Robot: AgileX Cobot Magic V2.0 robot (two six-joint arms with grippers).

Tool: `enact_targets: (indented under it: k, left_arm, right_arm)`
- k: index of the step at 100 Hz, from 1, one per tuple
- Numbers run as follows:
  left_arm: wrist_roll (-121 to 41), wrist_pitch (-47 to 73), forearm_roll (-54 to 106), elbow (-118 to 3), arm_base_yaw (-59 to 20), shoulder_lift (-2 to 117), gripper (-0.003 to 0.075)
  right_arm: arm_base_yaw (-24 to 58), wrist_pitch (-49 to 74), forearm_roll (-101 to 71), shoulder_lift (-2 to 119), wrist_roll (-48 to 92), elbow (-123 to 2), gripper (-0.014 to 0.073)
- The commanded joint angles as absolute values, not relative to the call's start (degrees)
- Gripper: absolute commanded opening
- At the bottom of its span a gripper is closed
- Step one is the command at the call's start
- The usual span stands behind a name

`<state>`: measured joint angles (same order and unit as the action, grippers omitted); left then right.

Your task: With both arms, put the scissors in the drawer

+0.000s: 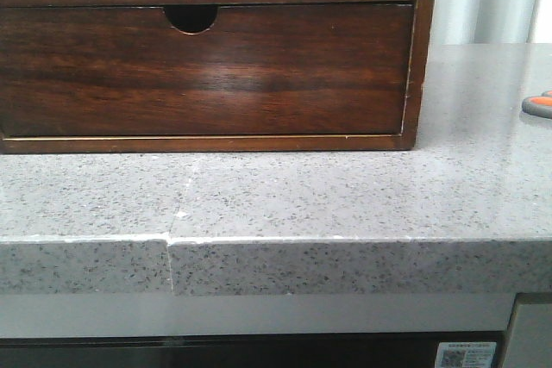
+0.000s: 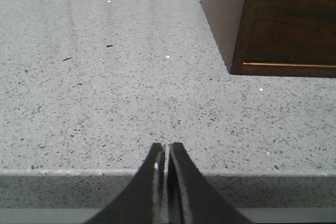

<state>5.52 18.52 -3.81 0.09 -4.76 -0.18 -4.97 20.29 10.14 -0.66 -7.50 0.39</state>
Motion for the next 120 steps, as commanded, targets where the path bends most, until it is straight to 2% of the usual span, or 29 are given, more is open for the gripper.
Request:
enact_targets:
  k: [1, 68, 93, 120]
  left_arm:
    - [5.3, 14.61, -3.9, 1.22, -4.52, -1.89, -0.0022]
    - [5.3, 12.03, -3.56, 1.22, -4.52, -1.89, -0.0022]
    - [5.3, 2.39, -3.17, 1.22, -4.52, -1.89, -0.0022]
    - [5.3, 0.0, -3.24, 1.22, -4.52, -1.89, -0.0022]
  right_arm:
    - [-5.29, 20.25, 11.32, -1.63, -7.23, 1.94, -0.0062]
    - [-5.29, 20.25, 11.32, -1.63, -7.23, 1.94, -0.0062]
    - [-5.29, 20.25, 11.32, -1.63, -7.23, 1.94, -0.0062]
    - [-5.29, 19.92, 11.8, -1.63, -7.23, 1.94, -0.0062]
